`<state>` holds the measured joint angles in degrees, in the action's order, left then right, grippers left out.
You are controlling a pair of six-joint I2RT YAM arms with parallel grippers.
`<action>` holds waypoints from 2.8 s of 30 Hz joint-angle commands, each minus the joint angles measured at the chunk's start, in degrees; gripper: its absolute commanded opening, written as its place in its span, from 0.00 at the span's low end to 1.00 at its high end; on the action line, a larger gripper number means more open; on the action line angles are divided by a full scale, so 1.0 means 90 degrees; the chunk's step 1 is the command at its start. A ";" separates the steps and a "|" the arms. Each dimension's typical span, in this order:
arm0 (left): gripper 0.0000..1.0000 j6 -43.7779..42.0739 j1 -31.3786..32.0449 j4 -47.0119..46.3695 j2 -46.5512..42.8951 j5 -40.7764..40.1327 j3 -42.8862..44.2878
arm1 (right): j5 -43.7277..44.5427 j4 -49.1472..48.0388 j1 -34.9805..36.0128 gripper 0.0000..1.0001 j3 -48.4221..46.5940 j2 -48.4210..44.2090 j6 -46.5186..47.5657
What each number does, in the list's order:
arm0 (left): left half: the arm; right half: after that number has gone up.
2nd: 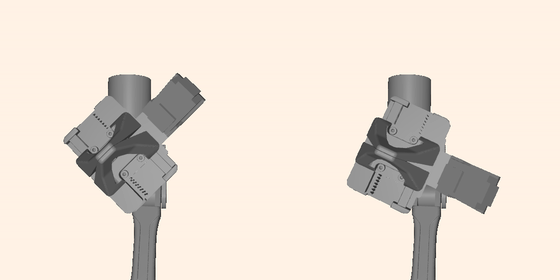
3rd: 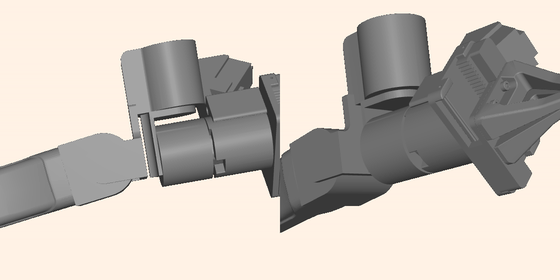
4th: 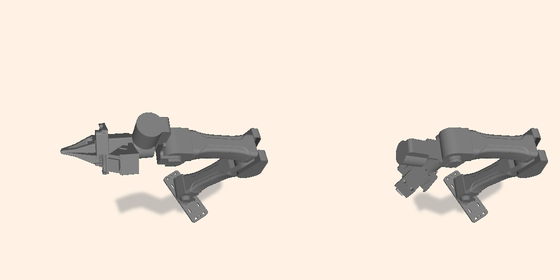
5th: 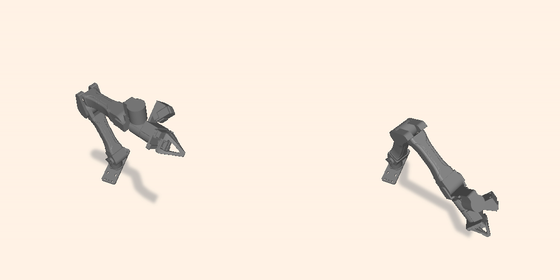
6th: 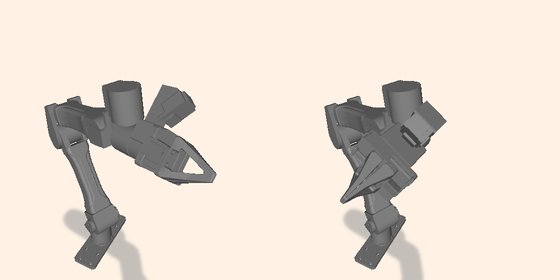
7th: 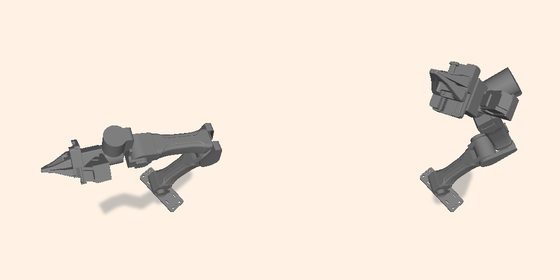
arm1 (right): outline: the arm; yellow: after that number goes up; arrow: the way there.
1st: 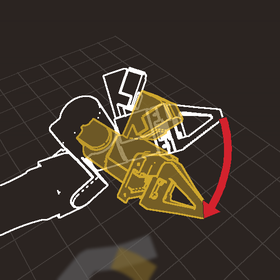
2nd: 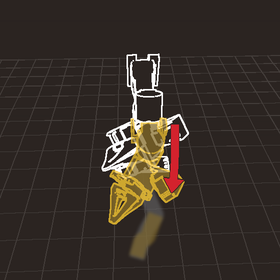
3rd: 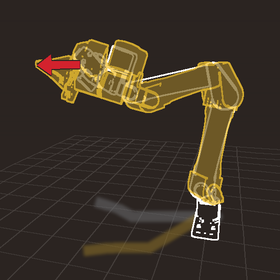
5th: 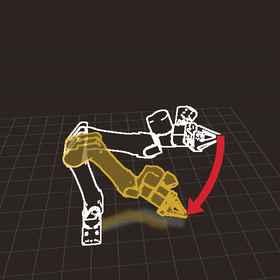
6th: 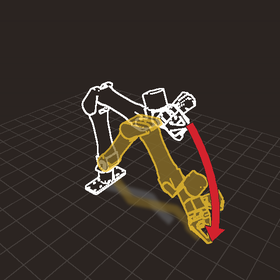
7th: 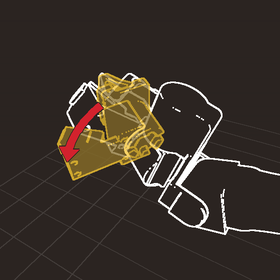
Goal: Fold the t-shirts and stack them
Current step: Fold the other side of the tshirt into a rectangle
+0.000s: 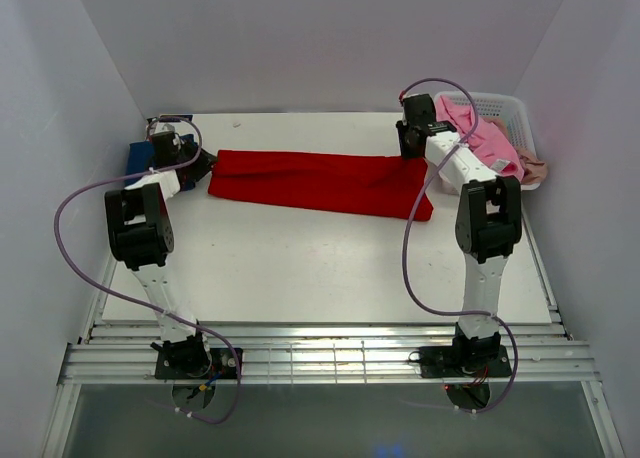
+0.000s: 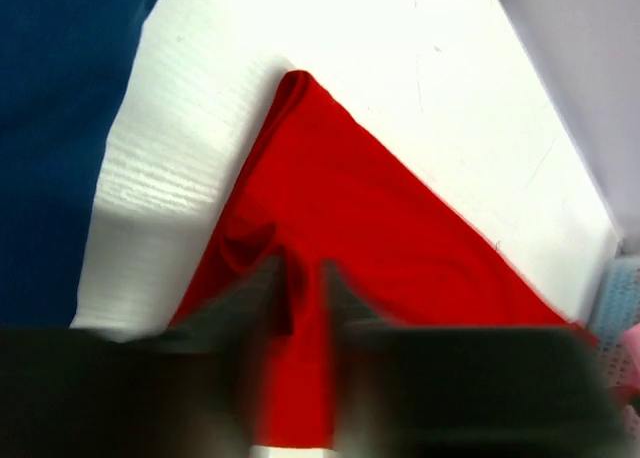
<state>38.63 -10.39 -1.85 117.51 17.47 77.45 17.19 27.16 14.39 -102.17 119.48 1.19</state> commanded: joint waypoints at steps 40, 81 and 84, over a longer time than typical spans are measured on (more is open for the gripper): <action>0.00 -0.0572 0.3811 -0.1660 -0.0400 -0.0818 -0.1583 | -0.4312 -0.1406 0.0227 0.20 0.1999 -0.0513 -0.0640; 0.00 -0.0835 0.4885 -0.1484 -0.3946 -0.3171 -0.4036 | -0.3834 -0.2511 0.0227 0.23 0.1821 -0.1176 -0.1099; 0.00 -0.0962 0.4885 -0.1513 -0.3625 -0.3280 -0.3617 | -0.3980 -0.2139 0.0217 0.21 0.1714 -0.1021 -0.1021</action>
<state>32.97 33.54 -15.94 84.23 -8.14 41.39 -17.74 8.47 16.36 -85.58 111.31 -8.56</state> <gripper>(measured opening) 0.021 0.218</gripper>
